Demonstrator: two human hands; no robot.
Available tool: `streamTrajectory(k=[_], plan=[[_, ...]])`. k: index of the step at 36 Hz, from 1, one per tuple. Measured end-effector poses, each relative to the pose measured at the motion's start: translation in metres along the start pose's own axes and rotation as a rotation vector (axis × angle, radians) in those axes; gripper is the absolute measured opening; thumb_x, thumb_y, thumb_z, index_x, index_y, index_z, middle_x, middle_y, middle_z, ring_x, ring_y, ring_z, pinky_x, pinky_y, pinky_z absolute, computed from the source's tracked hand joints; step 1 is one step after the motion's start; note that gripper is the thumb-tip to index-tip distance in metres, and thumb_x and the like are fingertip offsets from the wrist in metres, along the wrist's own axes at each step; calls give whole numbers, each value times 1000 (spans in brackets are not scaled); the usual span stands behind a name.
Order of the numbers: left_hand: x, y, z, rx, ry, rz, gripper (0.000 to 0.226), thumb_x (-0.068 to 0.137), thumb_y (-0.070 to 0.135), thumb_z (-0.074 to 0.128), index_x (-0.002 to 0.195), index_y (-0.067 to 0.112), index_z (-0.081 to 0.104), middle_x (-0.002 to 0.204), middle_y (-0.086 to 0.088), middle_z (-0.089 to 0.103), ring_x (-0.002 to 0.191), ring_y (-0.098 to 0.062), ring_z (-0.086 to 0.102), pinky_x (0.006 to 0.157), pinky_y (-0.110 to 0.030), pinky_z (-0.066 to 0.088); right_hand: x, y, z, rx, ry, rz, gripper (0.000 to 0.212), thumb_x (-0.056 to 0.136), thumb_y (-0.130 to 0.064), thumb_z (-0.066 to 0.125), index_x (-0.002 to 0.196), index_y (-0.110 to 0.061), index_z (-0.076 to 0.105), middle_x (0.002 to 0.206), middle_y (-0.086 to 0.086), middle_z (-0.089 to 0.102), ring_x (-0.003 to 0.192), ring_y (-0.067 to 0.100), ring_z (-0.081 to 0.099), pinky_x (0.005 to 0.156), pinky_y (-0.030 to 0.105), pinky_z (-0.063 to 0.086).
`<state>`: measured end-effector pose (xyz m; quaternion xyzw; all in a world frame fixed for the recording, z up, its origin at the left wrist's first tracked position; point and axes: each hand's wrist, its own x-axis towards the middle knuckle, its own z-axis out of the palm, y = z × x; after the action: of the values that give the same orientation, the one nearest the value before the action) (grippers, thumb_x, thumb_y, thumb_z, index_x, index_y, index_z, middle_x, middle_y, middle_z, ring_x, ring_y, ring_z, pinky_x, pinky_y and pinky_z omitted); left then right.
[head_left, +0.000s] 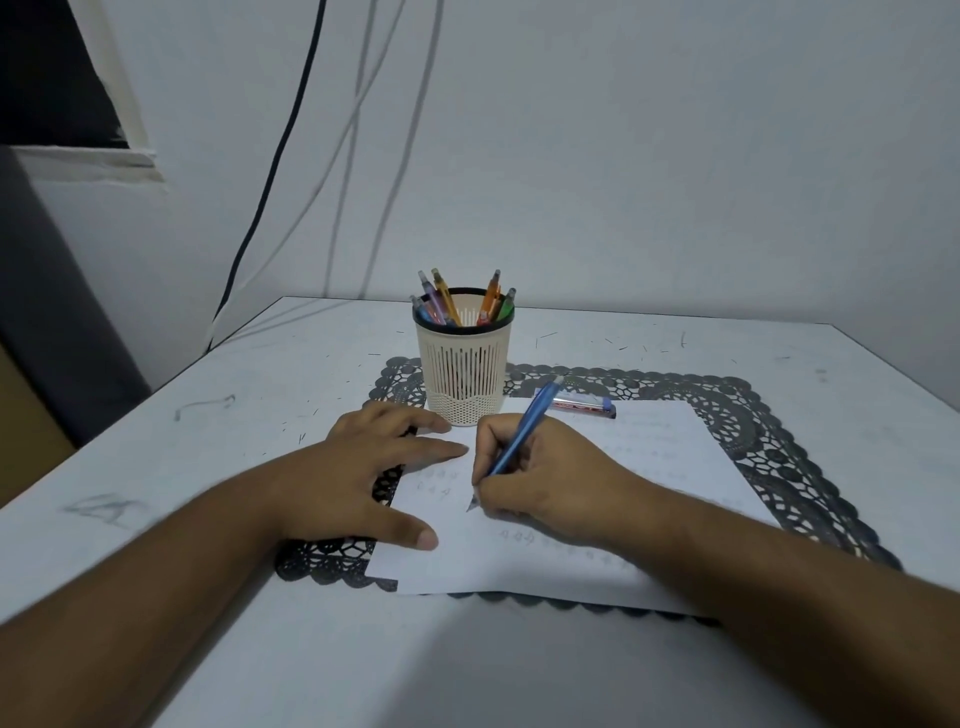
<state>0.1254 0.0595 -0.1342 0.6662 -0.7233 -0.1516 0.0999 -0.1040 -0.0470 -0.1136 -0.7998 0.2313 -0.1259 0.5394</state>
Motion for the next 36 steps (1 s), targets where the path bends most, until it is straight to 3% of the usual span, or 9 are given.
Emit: streamTrajectory(k=[7, 19, 30, 36], plan=[[-1, 1, -1, -10, -3, 0, 87, 70, 88, 62, 147, 66, 28, 157, 37, 13, 150, 1, -2, 125, -45, 13, 1, 4, -3, 104, 9, -29, 25, 86, 7, 67, 76, -16, 65, 73, 13, 62, 66, 26, 57, 66, 37, 52], [-1, 1, 0, -8, 2, 5, 87, 69, 89, 61, 147, 66, 29, 156, 36, 14, 150, -1, 0, 125, -48, 13, 0, 1, -2, -26, 31, -4, 16, 87, 1, 71, 82, -14, 66, 72, 0, 66, 63, 8, 63, 66, 24, 57], [-2, 1, -1, -26, -1, 0, 88, 68, 89, 62, 146, 67, 29, 155, 39, 13, 150, 1, 0, 125, -47, 14, 1, 4, -2, 62, 46, -23, 30, 86, 6, 68, 71, -20, 63, 65, 2, 60, 59, 17, 57, 61, 30, 50], [-2, 1, -1, -21, 2, 5, 88, 69, 87, 63, 147, 65, 30, 156, 37, 13, 149, 2, -1, 125, -45, 13, 0, 2, -3, 14, 49, -14, 27, 86, 4, 70, 72, -19, 63, 68, 4, 63, 62, 15, 60, 64, 29, 53]])
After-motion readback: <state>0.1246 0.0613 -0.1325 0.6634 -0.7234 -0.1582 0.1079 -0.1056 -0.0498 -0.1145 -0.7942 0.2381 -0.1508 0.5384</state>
